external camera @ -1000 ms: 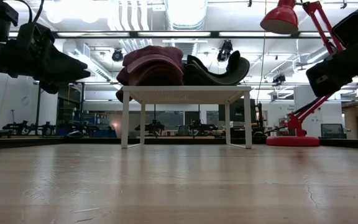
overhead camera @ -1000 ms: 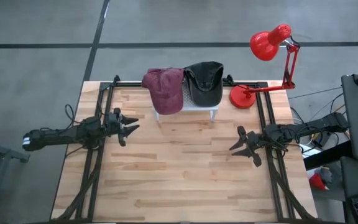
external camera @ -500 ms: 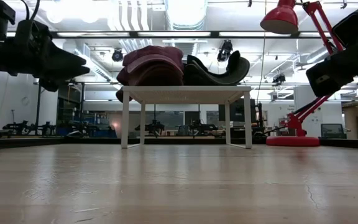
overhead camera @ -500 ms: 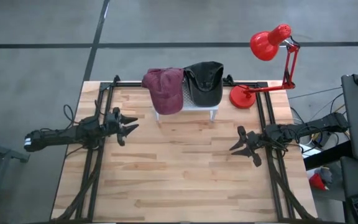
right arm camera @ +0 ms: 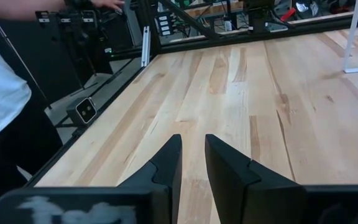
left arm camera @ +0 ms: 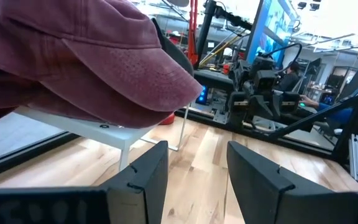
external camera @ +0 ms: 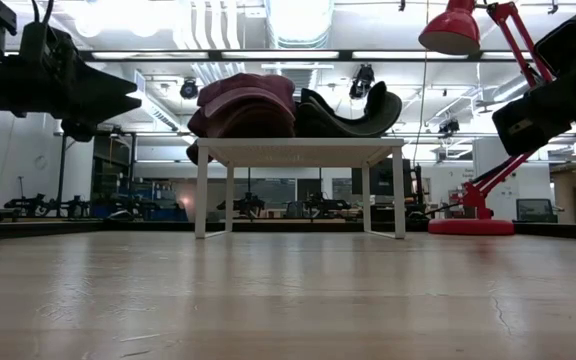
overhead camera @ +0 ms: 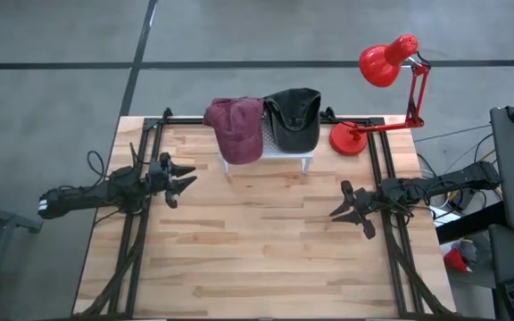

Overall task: Pick & Place hat
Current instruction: Return to Home Position

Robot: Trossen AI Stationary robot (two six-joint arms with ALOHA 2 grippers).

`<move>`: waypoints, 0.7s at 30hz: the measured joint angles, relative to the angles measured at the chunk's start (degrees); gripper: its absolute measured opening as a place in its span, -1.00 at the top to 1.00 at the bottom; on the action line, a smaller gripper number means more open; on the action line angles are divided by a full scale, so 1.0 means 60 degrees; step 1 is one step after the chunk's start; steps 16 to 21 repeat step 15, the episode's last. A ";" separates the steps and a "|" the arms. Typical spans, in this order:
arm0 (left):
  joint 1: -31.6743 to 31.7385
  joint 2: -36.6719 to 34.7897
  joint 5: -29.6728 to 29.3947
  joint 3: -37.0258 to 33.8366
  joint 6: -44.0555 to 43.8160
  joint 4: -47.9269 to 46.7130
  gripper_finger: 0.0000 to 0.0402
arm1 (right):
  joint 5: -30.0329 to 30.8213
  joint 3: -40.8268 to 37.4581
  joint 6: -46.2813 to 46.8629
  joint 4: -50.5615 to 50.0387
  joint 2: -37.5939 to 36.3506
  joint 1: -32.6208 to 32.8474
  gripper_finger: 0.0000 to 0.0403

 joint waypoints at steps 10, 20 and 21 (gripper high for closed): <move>-0.0004 0.0000 0.0000 -0.0001 0.0000 0.0000 0.19 | -0.0004 0.0000 0.0000 0.0000 0.0000 0.0004 0.60; -0.0004 0.0000 0.0000 -0.0001 0.0000 -0.0002 0.19 | -0.0001 0.0000 0.0000 0.0000 0.0002 0.0004 0.56; -0.0004 0.0000 0.0000 -0.0001 0.0000 -0.0002 0.19 | -0.0001 0.0000 0.0000 0.0000 0.0002 0.0004 0.56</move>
